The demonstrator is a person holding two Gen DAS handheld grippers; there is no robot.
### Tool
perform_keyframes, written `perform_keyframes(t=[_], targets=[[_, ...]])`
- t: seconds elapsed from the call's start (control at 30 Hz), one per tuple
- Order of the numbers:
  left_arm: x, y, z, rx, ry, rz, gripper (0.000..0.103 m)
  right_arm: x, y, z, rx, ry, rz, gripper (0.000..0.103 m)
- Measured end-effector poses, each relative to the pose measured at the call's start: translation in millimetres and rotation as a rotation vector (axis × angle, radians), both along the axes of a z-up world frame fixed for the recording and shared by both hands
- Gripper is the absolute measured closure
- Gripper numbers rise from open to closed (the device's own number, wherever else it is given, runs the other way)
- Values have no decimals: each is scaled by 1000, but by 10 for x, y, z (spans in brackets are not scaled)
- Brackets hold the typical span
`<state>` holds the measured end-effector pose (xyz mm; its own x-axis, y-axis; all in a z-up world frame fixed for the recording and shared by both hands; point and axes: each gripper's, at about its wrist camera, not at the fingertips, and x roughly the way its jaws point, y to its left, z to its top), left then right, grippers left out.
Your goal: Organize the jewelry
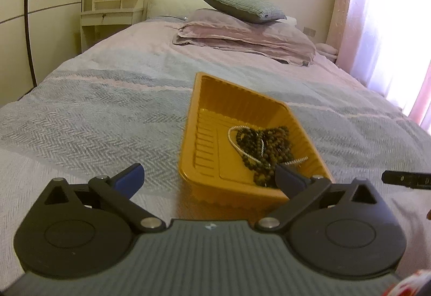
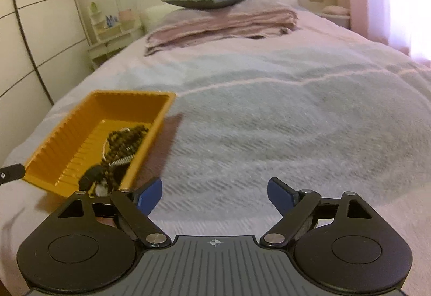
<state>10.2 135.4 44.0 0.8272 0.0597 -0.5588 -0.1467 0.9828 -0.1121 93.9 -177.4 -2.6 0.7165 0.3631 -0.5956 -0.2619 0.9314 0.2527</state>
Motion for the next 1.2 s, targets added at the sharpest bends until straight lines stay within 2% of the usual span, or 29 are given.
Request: perform_keyframes(t=[0.1, 0.2, 0.3, 0.47, 0.63, 0.8, 0.93, 1.2], targets=[[-78, -150, -30, 9, -7, -14, 0, -111, -33, -25, -5, 15, -13, 15], [-124, -311, -72, -5, 5, -37, 0, -227, -49, -16, -22, -7, -16, 15], [-161, -495, -91, 13, 2, -57, 0, -330, -38, 4, -36, -32, -42, 15], [-223, -693, -108, -68, 12, -90, 0, -490, -54, -23, -72, -11, -35, 15], [-221, -961, -147, 9, 82, -121, 0, -585, -132, -72, -61, 29, -31, 15], [-239, -1058, -230, -4, 135, -115, 0, -661, -168, -106, -65, 48, -22, 15], [-227, -1121, -238, 45, 162, -114, 0, -700, -171, -113, -60, 57, -18, 15], [-205, -1167, -302, 64, 203, -109, 0, -723, -81, -131, -103, 66, 30, 15]])
